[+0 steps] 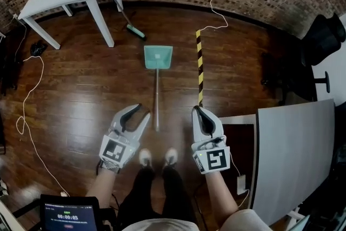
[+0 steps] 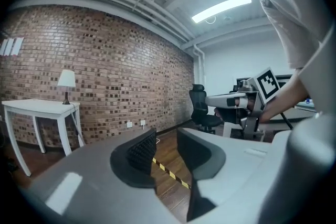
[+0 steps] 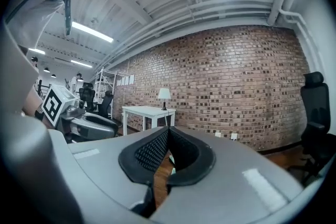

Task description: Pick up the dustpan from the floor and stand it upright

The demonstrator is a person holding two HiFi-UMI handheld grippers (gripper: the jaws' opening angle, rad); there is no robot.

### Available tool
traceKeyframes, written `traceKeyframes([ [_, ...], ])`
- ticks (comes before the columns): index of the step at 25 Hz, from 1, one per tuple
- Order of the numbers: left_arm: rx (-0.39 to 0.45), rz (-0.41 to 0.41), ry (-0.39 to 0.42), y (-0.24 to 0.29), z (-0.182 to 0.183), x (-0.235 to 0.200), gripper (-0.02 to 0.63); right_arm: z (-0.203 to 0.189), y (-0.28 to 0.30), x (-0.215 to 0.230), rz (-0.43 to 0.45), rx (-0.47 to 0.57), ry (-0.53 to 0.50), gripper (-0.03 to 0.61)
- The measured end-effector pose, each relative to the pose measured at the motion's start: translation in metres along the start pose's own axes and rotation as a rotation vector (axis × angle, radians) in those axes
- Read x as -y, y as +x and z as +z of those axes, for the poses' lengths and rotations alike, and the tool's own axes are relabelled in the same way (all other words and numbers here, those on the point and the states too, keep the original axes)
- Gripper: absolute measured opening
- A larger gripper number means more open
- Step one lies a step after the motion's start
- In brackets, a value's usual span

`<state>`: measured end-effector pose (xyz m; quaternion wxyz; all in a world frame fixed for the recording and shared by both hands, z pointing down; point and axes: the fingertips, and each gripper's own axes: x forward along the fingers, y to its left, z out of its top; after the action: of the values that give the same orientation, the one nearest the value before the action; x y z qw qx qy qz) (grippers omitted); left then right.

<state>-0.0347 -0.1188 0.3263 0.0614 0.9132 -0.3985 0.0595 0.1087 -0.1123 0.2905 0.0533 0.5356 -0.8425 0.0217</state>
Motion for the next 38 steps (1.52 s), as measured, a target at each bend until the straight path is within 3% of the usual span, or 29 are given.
traceKeyframes([
  [11,-0.049,-0.089,-0.093,0.029,-0.248,-0.003,0.132,-0.24,0.028,-0.024,0.047,-0.085,0.02,0.014],
  [16,-0.107,-0.109,-0.143,0.04,-0.347,0.001,0.143,-0.326,0.028,-0.021,0.026,-0.132,0.057,0.014],
  [21,-0.182,-0.155,-0.119,0.054,-0.465,0.007,0.152,-0.409,0.029,-0.023,0.05,-0.177,0.049,0.014],
  [25,-0.25,-0.19,-0.149,0.066,-0.554,0.011,0.153,-0.473,0.038,-0.029,0.065,-0.207,0.026,0.014],
  [31,-0.359,-0.257,-0.226,0.073,-0.648,0.037,0.185,-0.552,0.047,-0.033,0.053,-0.246,0.06,0.015],
  [38,-0.463,-0.3,-0.324,0.079,-0.724,0.057,0.266,-0.616,0.053,-0.038,0.05,-0.275,0.122,0.015],
])
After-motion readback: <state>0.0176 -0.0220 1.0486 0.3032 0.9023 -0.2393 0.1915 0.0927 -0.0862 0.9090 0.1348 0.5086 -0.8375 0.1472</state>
